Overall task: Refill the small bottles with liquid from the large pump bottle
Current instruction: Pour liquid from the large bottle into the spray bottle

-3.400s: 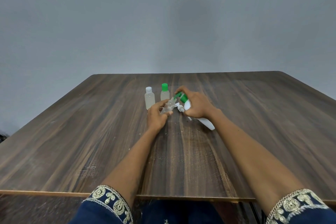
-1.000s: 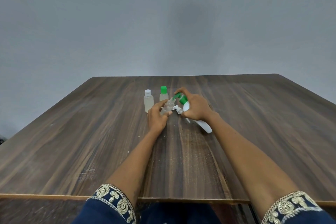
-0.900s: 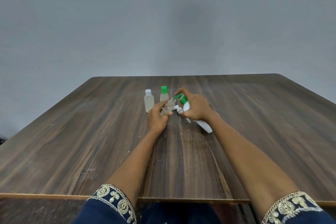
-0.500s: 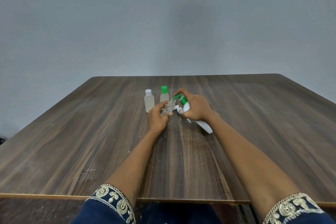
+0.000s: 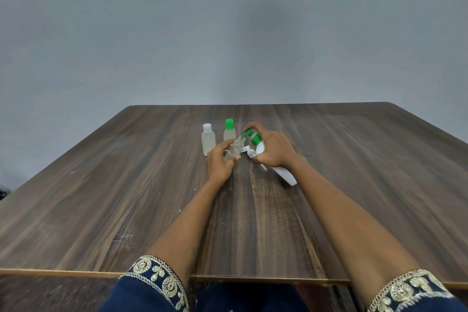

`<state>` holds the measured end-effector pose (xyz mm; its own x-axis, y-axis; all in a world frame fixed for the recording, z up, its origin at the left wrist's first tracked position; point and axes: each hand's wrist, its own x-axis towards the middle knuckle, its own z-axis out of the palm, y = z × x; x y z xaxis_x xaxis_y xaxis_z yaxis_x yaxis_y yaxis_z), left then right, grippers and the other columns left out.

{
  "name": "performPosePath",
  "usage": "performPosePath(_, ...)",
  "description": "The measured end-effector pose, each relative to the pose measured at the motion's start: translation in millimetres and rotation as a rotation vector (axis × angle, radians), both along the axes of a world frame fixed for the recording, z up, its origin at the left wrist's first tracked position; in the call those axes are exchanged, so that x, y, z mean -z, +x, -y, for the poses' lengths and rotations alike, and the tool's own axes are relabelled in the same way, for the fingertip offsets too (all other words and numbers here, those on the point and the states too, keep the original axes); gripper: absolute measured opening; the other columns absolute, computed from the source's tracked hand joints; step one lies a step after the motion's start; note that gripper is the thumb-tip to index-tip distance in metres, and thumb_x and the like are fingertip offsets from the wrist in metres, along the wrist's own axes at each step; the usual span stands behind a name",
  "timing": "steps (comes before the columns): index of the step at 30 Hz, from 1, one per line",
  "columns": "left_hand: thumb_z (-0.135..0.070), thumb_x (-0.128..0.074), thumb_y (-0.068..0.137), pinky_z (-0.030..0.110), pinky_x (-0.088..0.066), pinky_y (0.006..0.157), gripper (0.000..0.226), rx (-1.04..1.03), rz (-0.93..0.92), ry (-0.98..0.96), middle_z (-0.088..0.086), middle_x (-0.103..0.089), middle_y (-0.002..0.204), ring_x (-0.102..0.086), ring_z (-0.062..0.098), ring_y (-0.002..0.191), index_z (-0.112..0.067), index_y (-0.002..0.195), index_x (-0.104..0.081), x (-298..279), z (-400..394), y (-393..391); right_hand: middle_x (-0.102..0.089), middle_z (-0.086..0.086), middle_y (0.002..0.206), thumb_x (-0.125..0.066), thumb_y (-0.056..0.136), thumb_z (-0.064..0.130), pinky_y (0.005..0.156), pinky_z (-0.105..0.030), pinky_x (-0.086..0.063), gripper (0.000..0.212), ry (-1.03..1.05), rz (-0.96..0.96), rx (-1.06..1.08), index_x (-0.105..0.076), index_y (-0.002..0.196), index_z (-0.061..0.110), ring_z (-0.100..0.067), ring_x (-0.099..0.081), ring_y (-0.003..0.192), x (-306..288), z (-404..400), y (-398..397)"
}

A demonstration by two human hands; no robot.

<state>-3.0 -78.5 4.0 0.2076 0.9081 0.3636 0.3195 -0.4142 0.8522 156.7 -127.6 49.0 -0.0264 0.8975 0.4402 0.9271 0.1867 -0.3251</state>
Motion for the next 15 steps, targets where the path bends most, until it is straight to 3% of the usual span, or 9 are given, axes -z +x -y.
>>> performPosePath(5, -0.011, -0.072, 0.076, 0.033, -0.05, 0.088, 0.049, -0.009, -0.02, -0.003, 0.002, -0.067, 0.111, -0.06, 0.013, 0.09, -0.021, 0.122, -0.061, 2.0, -0.2, -0.3, -0.042, 0.006, 0.057, -0.069, 0.071, 0.017, 0.052, -0.027, -0.032, 0.058, -0.021, -0.008, 0.003, -0.046, 0.123, 0.03, -0.009, -0.042, 0.051, 0.3, -0.9, -0.2)
performPosePath(12, -0.012, -0.072, 0.078, 0.033, -0.049, 0.088, 0.051, -0.01, -0.004, -0.015, 0.005, -0.065, 0.114, -0.059, 0.018, 0.097, -0.019, 0.126, -0.057, -1.6, -0.8, 0.0, -0.043, 0.004, 0.053, -0.071, 0.068, 0.018, 0.049, -0.029, -0.039, 0.077, -0.057, -0.017, -0.021, -0.038, 0.133, 0.042, -0.015, -0.046, 0.05, -3.0, -1.4, 0.4)
performPosePath(15, -0.012, -0.072, 0.078, 0.036, -0.049, 0.09, 0.052, -0.008, -0.008, -0.015, 0.005, -0.065, 0.116, -0.059, 0.018, 0.098, -0.018, 0.127, -0.057, -2.3, -0.6, 0.1, -0.043, 0.004, 0.052, -0.07, 0.068, 0.017, 0.049, -0.028, -0.038, 0.075, -0.051, -0.026, -0.022, -0.039, 0.132, 0.041, -0.014, -0.045, 0.049, -2.5, -1.0, 0.3)
